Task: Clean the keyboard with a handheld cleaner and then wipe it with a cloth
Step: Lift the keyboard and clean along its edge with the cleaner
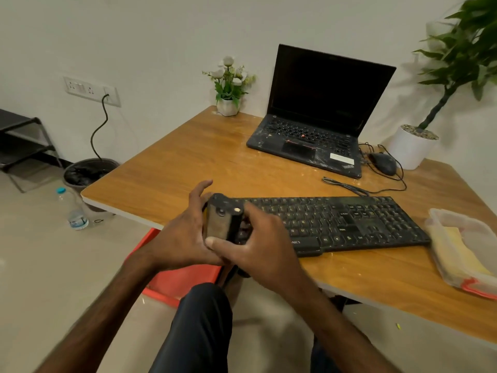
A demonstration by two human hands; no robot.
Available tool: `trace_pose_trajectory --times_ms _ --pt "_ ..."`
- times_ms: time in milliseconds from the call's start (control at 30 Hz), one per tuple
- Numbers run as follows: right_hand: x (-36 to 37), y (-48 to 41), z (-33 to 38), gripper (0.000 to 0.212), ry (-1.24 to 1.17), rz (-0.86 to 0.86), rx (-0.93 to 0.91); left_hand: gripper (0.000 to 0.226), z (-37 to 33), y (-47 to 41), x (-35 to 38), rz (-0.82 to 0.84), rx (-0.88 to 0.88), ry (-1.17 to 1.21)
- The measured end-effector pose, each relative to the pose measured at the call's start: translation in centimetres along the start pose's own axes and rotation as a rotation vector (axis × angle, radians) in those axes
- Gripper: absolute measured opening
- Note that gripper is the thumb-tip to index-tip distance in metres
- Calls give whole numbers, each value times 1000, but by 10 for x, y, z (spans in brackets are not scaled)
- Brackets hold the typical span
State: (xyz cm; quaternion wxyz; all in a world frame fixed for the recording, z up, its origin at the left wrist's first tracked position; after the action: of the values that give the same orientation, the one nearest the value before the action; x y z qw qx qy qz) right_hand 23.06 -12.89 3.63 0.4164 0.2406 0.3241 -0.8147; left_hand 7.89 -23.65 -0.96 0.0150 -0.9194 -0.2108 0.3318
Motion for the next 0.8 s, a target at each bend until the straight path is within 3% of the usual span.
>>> trace_pose_trajectory --times_ms 200,333,433,533,667,800 --pt "-43 3 -35 46 133 -207 127 148 -9 0 1 -28 -11 -38" --pt "-27 25 -13 41 110 -97 25 149 -11 0 0 -27 -4 -84" --pt "-25 31 -12 43 230 -92 -52 147 -9 -1 0 -21 7 -85" --pt "-57 16 -46 45 318 -159 113 146 -10 0 -1 -27 9 -67" --pt "-126 7 -106 55 305 -380 376 145 -13 -1 -1 -32 3 -87" --pt "-130 13 -112 55 259 -432 442 146 -14 -2 0 -20 1 -101"
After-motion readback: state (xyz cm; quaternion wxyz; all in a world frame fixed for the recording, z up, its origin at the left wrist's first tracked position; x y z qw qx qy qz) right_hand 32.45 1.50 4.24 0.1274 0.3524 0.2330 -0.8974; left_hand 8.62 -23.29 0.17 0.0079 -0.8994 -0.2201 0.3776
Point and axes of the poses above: each hand's wrist, its own y-axis away from the middle knuckle, its own x-axis out of the palm, z = x × y, the point moved 1 cm from there along -y, towards the middle knuckle, and after that the axes turned 1 degree about -y, right-handed, at the moved point
